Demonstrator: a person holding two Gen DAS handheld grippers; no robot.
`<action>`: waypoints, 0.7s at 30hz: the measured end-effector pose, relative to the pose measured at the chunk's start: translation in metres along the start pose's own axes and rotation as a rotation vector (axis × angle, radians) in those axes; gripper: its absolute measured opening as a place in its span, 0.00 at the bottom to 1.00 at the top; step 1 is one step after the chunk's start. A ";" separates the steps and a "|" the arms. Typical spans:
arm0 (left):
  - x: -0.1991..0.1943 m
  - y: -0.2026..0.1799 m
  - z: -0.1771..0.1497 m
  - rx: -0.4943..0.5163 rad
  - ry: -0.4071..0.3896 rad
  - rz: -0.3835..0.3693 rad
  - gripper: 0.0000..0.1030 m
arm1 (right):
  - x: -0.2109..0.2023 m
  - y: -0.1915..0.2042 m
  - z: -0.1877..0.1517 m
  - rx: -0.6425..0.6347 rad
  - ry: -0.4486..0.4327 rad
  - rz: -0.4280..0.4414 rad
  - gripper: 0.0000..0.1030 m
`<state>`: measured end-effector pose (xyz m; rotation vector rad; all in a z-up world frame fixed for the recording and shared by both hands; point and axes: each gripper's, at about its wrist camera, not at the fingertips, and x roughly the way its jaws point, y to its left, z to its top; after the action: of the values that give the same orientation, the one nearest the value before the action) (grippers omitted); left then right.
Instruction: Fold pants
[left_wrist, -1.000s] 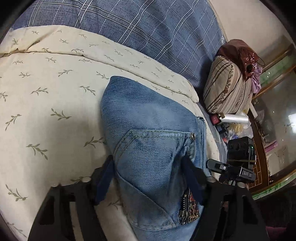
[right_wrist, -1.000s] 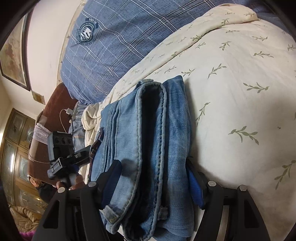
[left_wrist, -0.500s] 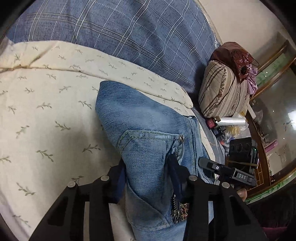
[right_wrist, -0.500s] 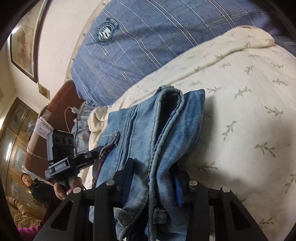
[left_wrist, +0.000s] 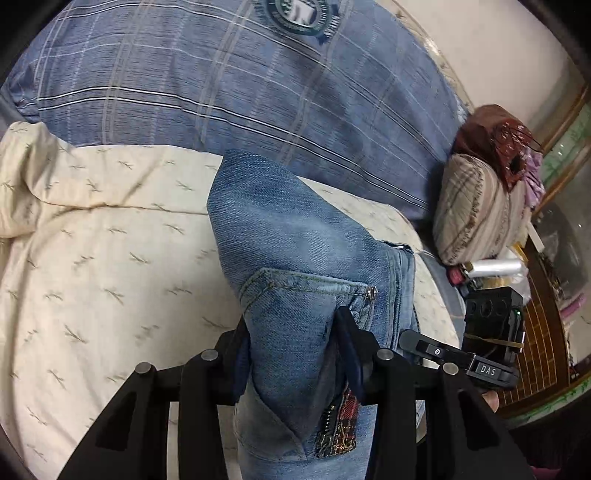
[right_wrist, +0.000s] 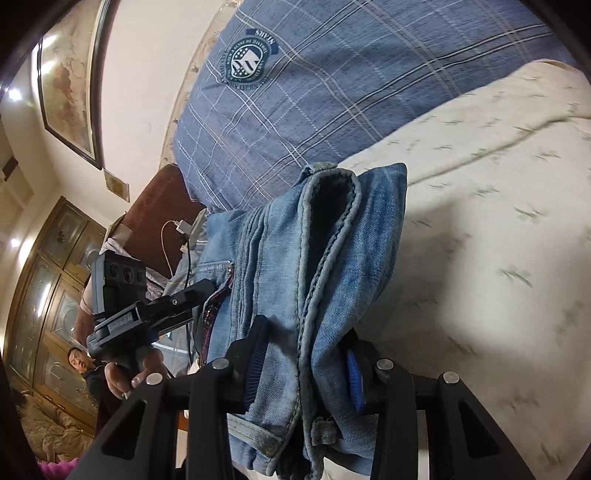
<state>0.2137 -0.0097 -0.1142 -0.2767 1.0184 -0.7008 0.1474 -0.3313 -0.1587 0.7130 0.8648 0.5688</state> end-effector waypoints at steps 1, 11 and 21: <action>0.001 0.005 0.003 -0.010 0.001 0.007 0.43 | 0.005 0.000 0.004 0.001 0.001 0.002 0.39; 0.044 0.048 0.015 -0.093 0.054 0.123 0.43 | 0.053 -0.016 0.022 0.004 0.056 -0.126 0.39; 0.008 0.025 0.002 -0.093 -0.042 0.287 0.64 | 0.037 -0.006 0.011 -0.059 0.022 -0.235 0.55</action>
<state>0.2280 0.0037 -0.1320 -0.2195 1.0266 -0.3870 0.1768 -0.3126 -0.1756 0.5426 0.9339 0.3906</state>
